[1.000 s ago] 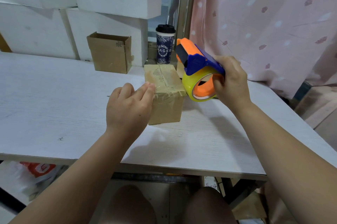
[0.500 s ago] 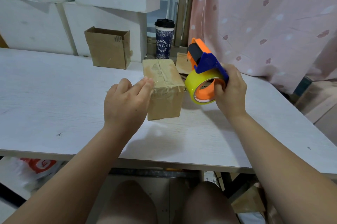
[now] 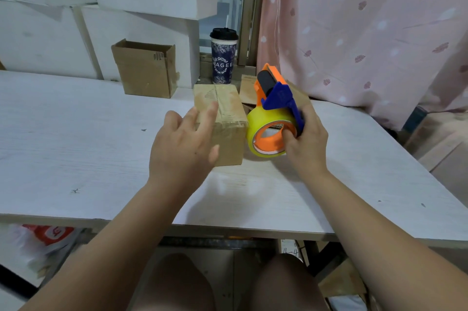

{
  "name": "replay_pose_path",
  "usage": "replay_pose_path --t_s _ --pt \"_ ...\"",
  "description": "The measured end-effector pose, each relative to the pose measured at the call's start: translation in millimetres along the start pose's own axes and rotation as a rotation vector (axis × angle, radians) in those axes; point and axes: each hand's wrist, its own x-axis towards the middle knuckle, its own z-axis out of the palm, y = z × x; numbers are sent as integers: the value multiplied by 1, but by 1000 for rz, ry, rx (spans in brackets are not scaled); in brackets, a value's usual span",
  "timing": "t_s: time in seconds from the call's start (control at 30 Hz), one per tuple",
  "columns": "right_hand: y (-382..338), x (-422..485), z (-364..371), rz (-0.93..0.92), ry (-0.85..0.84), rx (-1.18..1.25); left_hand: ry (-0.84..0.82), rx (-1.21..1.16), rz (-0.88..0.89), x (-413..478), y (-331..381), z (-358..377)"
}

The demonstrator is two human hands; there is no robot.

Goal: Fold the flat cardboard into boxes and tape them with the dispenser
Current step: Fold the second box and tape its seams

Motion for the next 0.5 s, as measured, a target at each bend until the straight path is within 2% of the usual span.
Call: replay_pose_path --t_s 0.1,0.23,0.37,0.5 --pt "-5 -1 1 -26 3 47 -40 -33 -110 2 5 -2" --pt "-13 -5 1 -7 -13 126 39 -9 -41 13 18 0" --pt "-15 -6 4 53 -66 177 -2 -7 21 12 28 11" --pt "-16 0 1 40 -165 160 93 -67 25 14 29 14"
